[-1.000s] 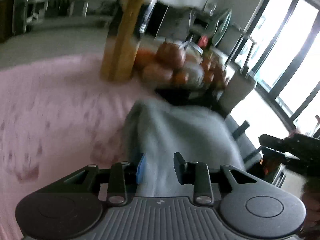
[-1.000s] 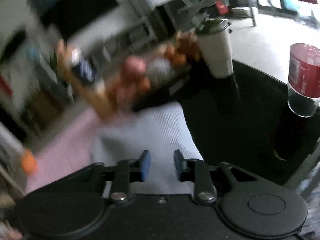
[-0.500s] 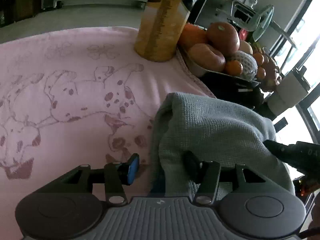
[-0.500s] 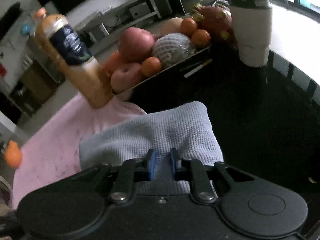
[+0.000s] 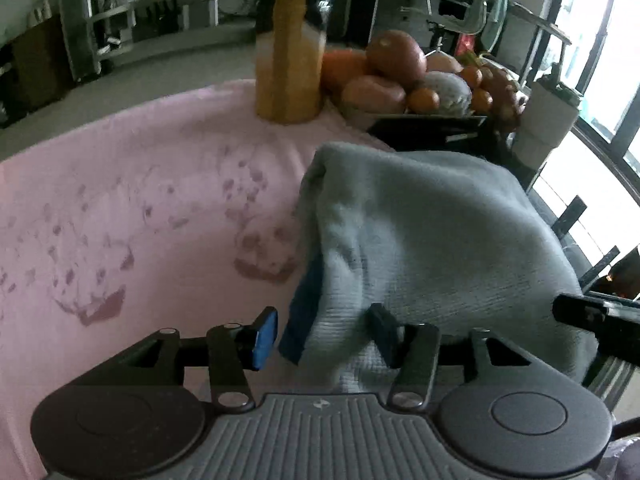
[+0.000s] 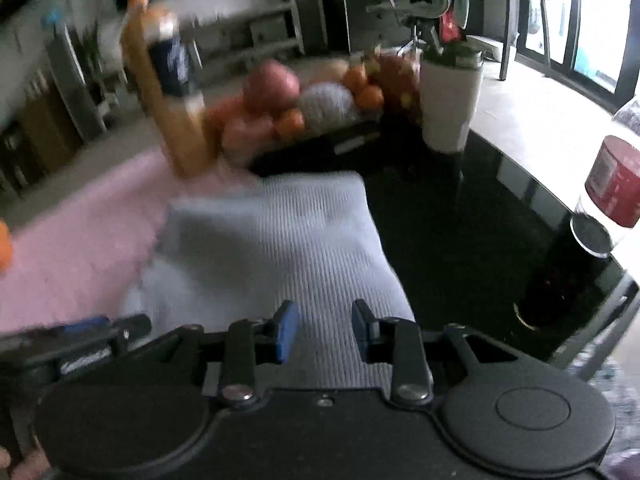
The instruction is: Fold clothes
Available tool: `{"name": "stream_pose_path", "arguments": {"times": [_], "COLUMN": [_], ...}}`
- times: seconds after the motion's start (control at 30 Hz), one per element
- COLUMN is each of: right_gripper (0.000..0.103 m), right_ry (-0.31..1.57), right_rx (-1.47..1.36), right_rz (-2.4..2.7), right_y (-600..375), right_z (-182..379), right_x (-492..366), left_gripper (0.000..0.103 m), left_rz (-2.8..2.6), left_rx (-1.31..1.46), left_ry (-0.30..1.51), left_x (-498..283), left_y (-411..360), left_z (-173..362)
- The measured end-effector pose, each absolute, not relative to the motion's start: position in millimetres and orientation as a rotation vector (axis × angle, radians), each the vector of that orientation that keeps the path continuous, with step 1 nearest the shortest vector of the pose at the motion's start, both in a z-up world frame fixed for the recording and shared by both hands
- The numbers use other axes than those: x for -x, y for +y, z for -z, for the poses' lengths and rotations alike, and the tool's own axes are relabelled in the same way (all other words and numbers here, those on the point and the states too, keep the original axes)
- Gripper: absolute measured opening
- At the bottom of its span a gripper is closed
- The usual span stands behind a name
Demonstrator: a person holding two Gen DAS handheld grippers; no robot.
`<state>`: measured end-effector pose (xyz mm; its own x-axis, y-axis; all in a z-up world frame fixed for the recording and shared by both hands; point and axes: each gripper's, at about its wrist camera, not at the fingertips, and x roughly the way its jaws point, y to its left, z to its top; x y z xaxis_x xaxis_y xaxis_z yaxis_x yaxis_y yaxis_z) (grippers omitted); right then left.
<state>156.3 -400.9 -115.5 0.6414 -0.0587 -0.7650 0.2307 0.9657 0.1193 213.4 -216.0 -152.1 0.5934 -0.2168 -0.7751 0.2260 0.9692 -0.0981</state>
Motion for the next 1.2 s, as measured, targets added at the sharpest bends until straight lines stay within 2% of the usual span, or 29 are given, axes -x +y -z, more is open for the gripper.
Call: {"name": "stream_pose_path", "arguments": {"times": [0.23,0.67,0.97,1.03,1.07,1.1,1.13,1.2], "right_gripper": [0.03,0.03,0.031,0.037,0.041,0.053,0.067,0.08], "right_ry": [0.911,0.916,0.914,0.894,0.875,0.851,0.826,0.777], "right_rx": [-0.109,-0.054,-0.1,-0.146,-0.175,-0.205,-0.234,-0.288], "right_rz": [0.138,0.128,0.12,0.112,0.107,0.105,0.108,0.119], "right_y": [-386.9,-380.0,-386.8,-392.2,-395.4,-398.7,-401.0,-404.2], "right_z": [134.3,140.8,136.1,127.9,122.5,116.3,110.3,99.0], "right_x": [-164.2,-161.2,-159.9,-157.2,-154.1,-150.0,-144.7,-132.0], "left_gripper": [0.066,0.066,0.063,0.069,0.076,0.084,0.086,0.09], "left_rz": [0.269,0.275,0.25,0.258,0.269,0.277,0.277,0.257], "left_rx": [0.041,0.011,0.03,0.049,0.056,0.059,0.056,0.04], "left_ry": [0.919,0.903,0.958,0.967,0.958,0.941,0.92,0.897], "left_x": [-222.1,-220.5,-210.3,-196.3,-187.0,-176.6,-165.8,-146.9], "left_y": [-204.0,-206.7,-208.2,-205.4,-202.9,-200.0,-197.4,-192.7], "left_z": [161.3,160.0,143.5,130.5,122.5,114.0,105.1,88.6]}}
